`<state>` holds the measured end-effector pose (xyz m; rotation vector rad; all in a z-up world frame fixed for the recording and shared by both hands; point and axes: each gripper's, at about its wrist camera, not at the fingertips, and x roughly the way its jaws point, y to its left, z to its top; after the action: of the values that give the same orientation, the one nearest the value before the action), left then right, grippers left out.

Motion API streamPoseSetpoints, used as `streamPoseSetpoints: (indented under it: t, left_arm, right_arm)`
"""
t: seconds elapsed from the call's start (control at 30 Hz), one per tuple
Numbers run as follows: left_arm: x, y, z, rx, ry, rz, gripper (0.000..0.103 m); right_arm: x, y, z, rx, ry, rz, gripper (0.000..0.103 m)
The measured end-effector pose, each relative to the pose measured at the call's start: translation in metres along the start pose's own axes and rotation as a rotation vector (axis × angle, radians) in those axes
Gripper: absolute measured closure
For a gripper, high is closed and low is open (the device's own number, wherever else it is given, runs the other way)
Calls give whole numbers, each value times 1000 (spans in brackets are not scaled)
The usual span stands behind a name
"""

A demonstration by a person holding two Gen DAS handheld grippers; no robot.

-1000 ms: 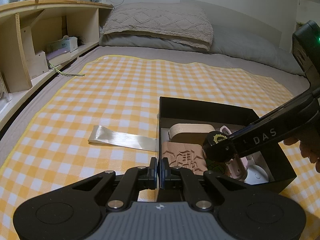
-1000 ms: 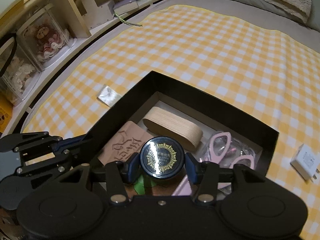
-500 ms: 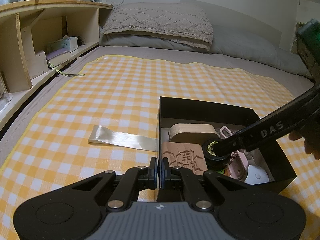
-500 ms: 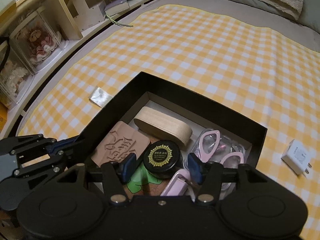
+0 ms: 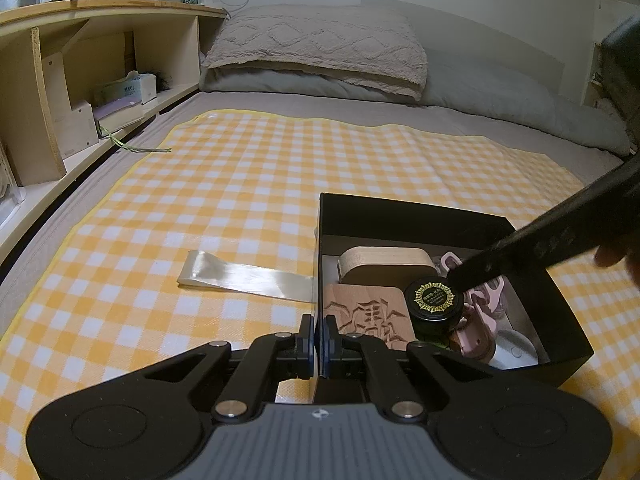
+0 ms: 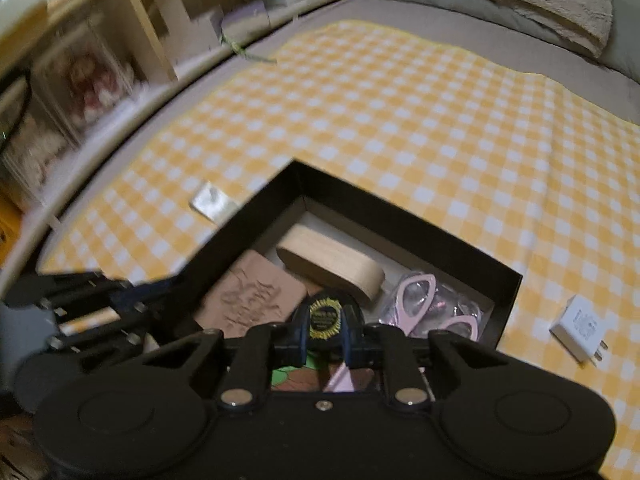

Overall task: Organize rigid objects
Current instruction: 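Open the right gripper and withdraw it from the box, then move the right gripper to the white charger plug and grasp it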

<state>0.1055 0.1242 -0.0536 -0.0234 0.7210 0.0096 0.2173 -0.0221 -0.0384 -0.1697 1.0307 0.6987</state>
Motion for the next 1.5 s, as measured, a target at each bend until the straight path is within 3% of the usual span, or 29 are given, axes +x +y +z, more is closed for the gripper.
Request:
streamPoseSetpoints:
  t: [0.13, 0.5, 0.67, 0.83, 1.0, 1.23, 1.5]
  left_arm:
    - [0, 1, 0, -1, 0, -1, 99]
    - [-1, 2, 0, -5, 1, -8, 99]
    - [-1, 2, 0, -6, 2, -7, 99]
    - [-1, 2, 0, -6, 2, -7, 99]
    - [-1, 2, 0, -6, 2, -7, 99]
    - [-1, 2, 0, -7, 2, -8, 99]
    - [-1, 2, 0, -6, 3, -7, 99]
  right_arm:
    - [18, -2, -2, -9, 42, -48, 86]
    - [12, 1, 0, -10, 29, -22, 85]
    - [-12, -3, 6, 36, -28, 7, 70]
    - [-50, -15, 14, 110, -188, -17, 15]
    - [-74, -45, 13, 211, -298, -107, 1]
    - [-82, -97, 3, 371, -320, -267, 0]
    - [-72, -162, -26, 559, -262, -325, 0]
